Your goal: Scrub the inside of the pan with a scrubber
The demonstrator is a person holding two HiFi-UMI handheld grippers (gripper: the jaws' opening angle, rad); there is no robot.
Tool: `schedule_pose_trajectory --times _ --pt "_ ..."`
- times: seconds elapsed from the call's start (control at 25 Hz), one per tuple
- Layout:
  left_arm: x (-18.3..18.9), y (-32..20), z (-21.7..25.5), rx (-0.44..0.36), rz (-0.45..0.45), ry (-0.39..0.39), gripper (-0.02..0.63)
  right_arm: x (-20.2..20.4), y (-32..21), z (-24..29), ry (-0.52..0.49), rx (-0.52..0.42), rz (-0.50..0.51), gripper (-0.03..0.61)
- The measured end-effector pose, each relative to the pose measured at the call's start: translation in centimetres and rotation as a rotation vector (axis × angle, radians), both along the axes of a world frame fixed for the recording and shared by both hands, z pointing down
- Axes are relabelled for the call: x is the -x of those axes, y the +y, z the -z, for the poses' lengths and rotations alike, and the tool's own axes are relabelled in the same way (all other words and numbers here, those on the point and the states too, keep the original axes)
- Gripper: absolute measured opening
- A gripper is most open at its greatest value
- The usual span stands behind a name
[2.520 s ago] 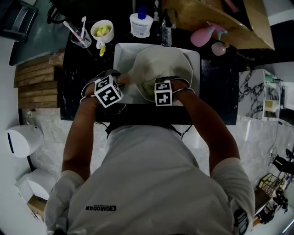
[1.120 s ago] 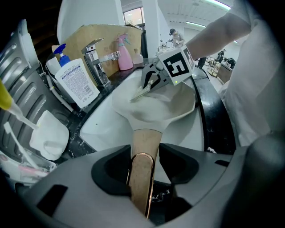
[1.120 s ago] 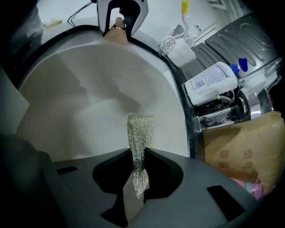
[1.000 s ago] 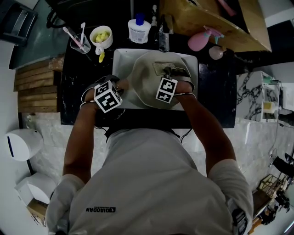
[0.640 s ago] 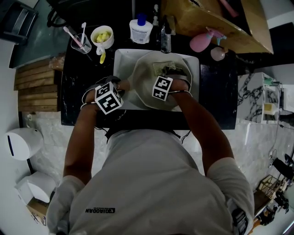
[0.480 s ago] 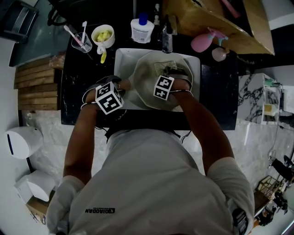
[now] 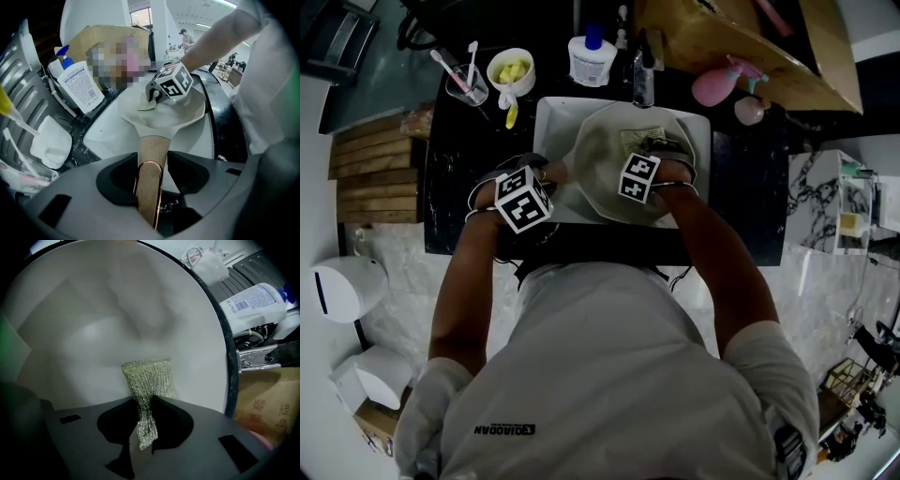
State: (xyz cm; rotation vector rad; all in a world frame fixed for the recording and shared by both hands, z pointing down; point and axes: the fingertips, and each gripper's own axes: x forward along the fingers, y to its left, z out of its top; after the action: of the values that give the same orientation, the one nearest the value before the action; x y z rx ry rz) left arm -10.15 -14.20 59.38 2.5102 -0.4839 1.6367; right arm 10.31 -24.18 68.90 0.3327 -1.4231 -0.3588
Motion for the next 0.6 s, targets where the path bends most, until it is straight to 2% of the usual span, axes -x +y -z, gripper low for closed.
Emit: schedule_pose_trajectory --times 0.36,0.6 --pt "0.0 0.0 0.0 -0.003 0.002 -0.001 0.21 -0.4 1.1 0.0 -0.002 0.054 -0.034 0.089" --pt "0.0 -0.1 0.0 -0.005 0.002 -0.003 0.21 -1.0 2.6 0.0 -0.012 0.141 -0.065 0.089"
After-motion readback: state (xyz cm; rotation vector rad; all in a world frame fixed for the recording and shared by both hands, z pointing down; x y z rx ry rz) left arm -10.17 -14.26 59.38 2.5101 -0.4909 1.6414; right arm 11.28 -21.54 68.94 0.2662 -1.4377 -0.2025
